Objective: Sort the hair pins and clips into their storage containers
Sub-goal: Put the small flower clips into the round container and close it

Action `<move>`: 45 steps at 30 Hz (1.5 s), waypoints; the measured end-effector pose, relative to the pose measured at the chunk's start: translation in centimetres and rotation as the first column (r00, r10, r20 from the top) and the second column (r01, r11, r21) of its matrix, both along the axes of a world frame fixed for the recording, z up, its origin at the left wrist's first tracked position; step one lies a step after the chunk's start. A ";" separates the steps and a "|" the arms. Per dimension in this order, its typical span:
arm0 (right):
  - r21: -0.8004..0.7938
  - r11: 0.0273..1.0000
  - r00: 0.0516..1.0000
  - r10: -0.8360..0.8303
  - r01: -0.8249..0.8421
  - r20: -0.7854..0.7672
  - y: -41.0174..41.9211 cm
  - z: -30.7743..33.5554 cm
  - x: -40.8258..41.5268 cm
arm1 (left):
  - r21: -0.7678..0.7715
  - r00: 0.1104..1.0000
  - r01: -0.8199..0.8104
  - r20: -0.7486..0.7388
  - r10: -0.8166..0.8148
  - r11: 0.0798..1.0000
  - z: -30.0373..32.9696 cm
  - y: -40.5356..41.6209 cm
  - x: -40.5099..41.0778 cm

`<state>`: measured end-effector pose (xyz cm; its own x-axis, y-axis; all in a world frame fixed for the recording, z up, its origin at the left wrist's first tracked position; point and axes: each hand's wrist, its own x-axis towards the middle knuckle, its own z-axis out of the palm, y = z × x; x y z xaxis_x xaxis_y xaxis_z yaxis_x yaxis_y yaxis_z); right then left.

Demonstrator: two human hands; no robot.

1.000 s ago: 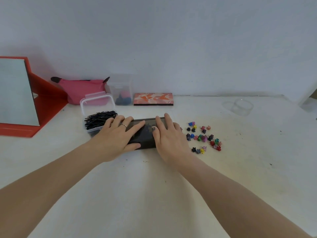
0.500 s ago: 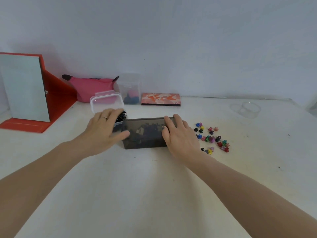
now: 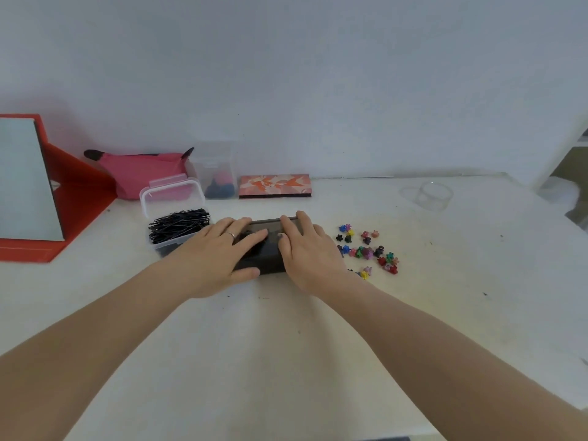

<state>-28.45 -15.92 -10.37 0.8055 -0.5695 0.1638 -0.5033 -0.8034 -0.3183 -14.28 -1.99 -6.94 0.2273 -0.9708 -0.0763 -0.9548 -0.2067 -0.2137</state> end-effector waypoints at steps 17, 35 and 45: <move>0.051 0.991 0.976 0.112 -0.123 0.185 -0.1 5.8 0.7 | -0.452 0.707 -0.706 -0.493 0.507 0.545 3.9 -0.6 5.2; 0.408 0.912 0.996 0.075 -0.045 -0.056 6.8 6.0 14.0 | 0.010 0.113 -0.889 -0.964 0.240 0.459 -0.1 7.1 12.8; 0.533 0.846 0.999 0.037 -0.033 0.002 7.5 6.3 14.1 | 0.243 -0.293 -0.871 -0.954 -0.054 0.427 1.0 9.2 12.9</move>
<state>-14.37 -8.45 -4.09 0.8267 -0.5386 -0.1628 -0.4821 -0.5289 -0.6985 -1.39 7.19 -5.90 0.7486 -0.4961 -0.4398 0.3756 -0.2292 0.8980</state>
